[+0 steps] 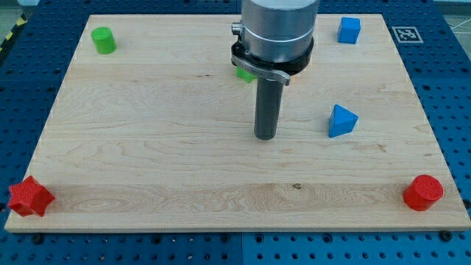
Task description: Move your arm above the blue cube
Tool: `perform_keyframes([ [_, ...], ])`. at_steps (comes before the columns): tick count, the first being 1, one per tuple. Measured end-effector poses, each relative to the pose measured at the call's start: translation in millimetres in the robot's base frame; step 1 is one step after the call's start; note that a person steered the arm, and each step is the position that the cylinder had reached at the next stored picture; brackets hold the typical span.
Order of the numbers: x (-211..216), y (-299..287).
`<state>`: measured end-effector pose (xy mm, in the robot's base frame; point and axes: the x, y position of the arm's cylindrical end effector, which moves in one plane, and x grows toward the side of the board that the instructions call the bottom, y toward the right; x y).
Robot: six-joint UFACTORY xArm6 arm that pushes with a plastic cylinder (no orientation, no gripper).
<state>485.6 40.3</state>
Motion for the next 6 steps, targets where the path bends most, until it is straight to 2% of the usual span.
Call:
perform_keyframes([
  [1,-38.7,38.2],
  [2,-51.7,46.9],
  [3,-107.4,87.0],
  [4,-127.6,115.4],
  [5,-140.2,211.6],
  [6,-143.6,219.9],
])
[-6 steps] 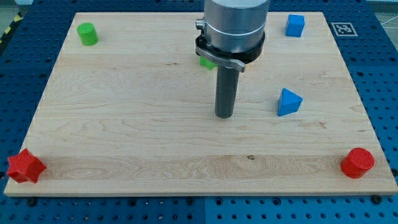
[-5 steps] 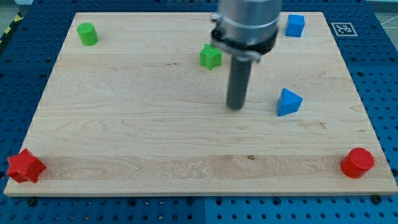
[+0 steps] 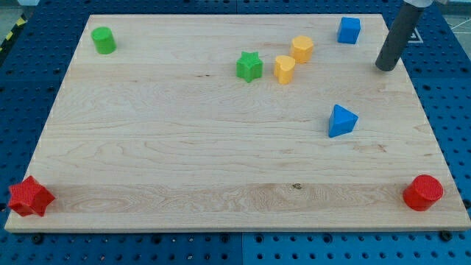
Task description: Move your arm above the blue cube
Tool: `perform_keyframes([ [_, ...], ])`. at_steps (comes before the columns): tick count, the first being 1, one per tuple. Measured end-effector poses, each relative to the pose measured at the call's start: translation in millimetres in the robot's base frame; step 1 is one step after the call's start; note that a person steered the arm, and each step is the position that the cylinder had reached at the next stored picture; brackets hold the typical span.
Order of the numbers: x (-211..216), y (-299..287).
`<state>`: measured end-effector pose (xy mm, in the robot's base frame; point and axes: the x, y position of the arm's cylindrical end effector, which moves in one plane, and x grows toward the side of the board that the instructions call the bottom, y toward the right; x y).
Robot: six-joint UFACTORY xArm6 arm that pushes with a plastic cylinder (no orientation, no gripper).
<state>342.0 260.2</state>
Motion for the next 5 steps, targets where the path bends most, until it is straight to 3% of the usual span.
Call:
perform_keyframes([
  [1,-40.4,20.5],
  [2,-121.3,30.1],
  [3,-140.3,30.1],
  [5,-138.6,-46.1],
])
